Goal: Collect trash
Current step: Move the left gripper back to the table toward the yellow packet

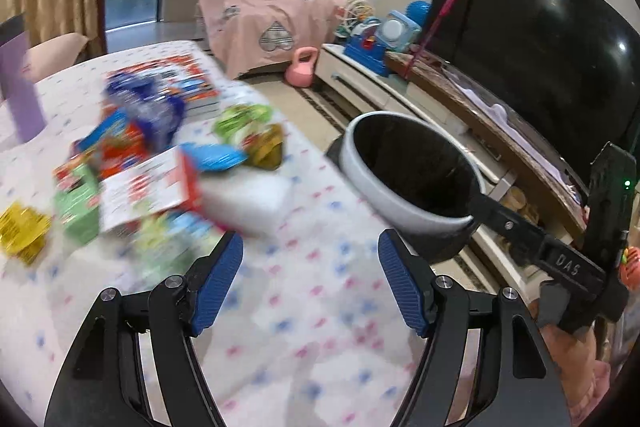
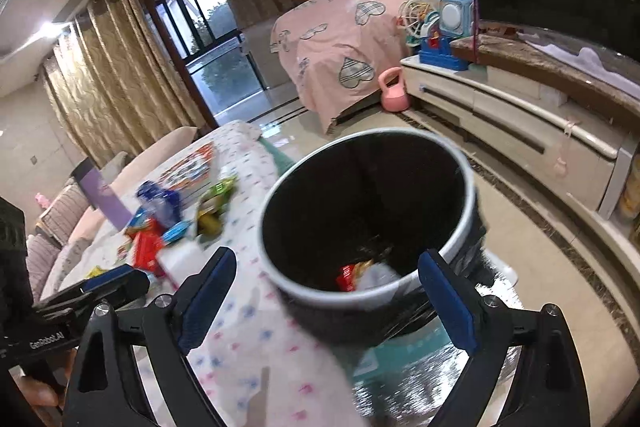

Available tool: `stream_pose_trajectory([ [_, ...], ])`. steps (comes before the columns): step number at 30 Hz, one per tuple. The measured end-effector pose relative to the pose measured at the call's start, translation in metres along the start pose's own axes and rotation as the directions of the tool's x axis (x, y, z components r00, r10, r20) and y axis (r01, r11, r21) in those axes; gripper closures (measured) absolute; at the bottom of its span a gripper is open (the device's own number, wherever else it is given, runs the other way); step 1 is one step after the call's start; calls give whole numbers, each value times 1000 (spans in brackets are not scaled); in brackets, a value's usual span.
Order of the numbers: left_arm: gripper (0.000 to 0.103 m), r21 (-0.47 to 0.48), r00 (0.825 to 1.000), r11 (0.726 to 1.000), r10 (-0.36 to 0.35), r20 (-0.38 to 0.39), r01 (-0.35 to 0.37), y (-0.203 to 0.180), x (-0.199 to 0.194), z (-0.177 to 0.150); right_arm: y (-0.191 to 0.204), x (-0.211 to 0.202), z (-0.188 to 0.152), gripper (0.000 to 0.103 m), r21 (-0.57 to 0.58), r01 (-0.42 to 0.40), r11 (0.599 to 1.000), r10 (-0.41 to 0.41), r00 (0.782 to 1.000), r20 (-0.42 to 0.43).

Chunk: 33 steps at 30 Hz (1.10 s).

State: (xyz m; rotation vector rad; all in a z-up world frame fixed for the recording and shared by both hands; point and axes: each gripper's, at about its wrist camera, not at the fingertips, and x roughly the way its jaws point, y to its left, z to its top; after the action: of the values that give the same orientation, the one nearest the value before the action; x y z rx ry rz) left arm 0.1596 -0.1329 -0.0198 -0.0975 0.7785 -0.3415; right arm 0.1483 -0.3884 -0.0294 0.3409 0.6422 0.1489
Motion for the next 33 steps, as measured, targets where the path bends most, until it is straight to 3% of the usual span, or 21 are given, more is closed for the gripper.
stream_pose_trajectory([
  [16, 31, -180, 995, 979, 101, -2, -100, 107, -60, -52, 99, 7, -47, 9, -95, -146, 985, 139, 987, -79],
  [25, 31, -247, 989, 959, 145, -7, -142, 147, -73, -61, 147, 16, -59, 9, -161, -198, 967, 180, 977, -117],
  [33, 25, -286, 983, 942, 182, -14, -178, 182, -70, -53, 169, 29, -58, 9, -180, -220, 959, 197, 971, -138],
])
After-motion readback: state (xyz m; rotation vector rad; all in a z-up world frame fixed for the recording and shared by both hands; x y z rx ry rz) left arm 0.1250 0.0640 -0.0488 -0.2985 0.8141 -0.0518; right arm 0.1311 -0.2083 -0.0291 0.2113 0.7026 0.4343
